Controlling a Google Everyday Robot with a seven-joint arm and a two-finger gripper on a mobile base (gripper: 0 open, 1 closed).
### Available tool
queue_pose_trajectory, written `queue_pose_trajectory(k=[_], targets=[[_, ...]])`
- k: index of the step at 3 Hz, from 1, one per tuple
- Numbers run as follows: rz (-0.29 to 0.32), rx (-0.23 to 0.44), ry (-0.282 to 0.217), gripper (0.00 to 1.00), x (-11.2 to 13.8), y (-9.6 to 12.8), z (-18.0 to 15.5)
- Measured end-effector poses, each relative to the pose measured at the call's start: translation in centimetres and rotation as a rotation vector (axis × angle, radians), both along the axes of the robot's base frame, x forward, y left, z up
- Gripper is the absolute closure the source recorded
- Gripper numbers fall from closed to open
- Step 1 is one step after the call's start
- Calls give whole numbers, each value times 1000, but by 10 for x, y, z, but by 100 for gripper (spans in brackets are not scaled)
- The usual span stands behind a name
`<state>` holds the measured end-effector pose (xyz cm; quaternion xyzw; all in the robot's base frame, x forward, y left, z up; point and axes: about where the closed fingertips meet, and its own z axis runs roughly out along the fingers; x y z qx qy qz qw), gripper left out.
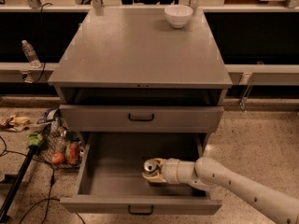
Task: Place redbull can into middle drawer
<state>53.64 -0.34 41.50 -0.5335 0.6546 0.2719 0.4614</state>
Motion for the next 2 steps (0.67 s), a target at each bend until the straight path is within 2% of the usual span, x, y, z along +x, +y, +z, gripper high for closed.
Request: queue_pose_trajectory(k=[1, 2], targets=[[-1, 0, 0, 24, 0, 0, 1], [-45, -28, 33, 2, 0, -23, 9]])
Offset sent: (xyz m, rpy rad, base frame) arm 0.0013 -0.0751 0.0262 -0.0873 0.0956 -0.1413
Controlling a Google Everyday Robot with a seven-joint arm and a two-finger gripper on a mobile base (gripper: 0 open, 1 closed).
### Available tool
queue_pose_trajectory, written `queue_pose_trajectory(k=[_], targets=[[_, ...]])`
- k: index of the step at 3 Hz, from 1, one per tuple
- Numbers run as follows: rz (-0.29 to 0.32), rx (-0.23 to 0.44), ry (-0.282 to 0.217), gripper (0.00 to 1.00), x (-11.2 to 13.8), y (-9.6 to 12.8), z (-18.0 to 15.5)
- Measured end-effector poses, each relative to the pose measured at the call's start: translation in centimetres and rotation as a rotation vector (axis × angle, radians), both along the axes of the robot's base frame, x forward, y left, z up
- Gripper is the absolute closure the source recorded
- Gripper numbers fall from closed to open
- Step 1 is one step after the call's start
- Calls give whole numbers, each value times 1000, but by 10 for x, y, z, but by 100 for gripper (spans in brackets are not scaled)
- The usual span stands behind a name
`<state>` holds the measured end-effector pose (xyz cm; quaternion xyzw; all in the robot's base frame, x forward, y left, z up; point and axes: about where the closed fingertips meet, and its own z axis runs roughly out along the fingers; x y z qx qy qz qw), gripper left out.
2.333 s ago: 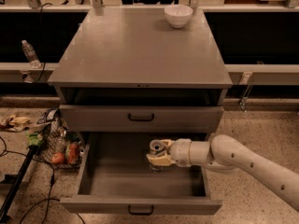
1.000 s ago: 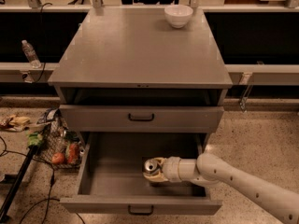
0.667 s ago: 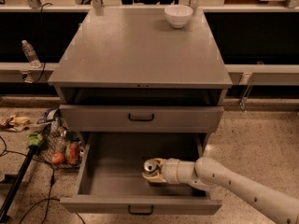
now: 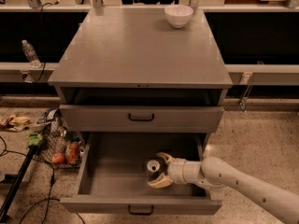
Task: Place redbull can into middle drawer
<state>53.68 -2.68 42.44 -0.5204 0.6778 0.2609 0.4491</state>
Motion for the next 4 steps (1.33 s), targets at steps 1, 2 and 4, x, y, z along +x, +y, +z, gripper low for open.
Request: queue_pose_trajectory(k=[1, 2, 4], targets=[[-75, -47, 42, 0, -3, -39, 20], [-126, -93, 67, 18, -7, -78, 53], [-117, 83, -4, 74, 18, -150, 174]])
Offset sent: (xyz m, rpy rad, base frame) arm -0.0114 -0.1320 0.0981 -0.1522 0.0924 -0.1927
